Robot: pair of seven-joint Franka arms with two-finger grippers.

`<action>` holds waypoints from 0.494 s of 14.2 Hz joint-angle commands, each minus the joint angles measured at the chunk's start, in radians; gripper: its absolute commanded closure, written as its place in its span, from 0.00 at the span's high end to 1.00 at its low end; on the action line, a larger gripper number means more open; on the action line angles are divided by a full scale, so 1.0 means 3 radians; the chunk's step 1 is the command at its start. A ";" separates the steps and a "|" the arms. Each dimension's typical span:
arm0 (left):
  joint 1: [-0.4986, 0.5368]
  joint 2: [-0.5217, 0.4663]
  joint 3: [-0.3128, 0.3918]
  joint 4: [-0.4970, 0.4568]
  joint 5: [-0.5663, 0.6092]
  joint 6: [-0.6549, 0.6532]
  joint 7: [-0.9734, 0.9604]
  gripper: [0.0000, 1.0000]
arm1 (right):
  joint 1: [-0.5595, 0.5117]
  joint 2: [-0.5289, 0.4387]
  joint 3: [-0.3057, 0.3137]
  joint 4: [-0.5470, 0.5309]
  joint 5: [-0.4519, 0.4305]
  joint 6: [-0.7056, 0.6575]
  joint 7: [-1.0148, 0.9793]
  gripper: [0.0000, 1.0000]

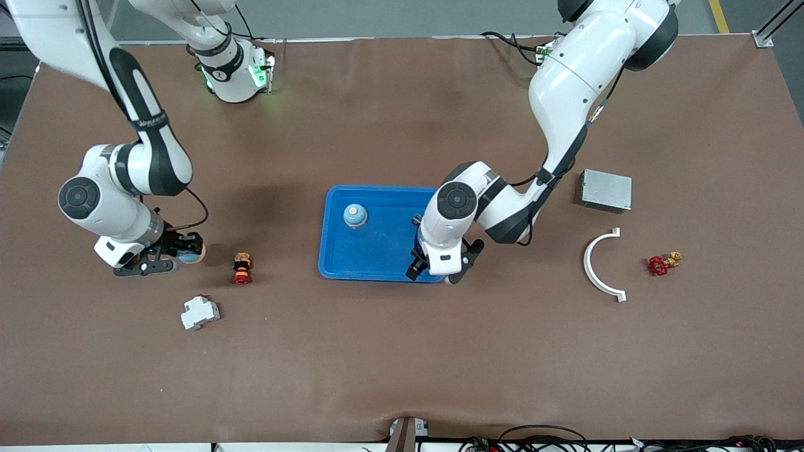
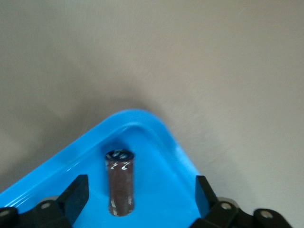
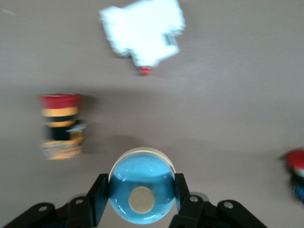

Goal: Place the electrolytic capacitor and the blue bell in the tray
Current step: 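Open the left gripper over the tray while the right gripper lifts the bell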

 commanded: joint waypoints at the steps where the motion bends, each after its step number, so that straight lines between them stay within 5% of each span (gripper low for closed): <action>1: 0.0166 -0.0334 0.0005 -0.0051 0.0131 -0.0305 0.0119 1.00 | 0.0436 -0.0220 -0.0013 0.0176 0.0025 -0.0464 0.0745 0.00; 7: 0.0779 -0.1019 -0.0036 -0.0061 -0.0007 -0.1170 0.1507 1.00 | 0.1229 -0.0164 -0.0013 0.0202 0.0071 -0.0226 0.2275 0.00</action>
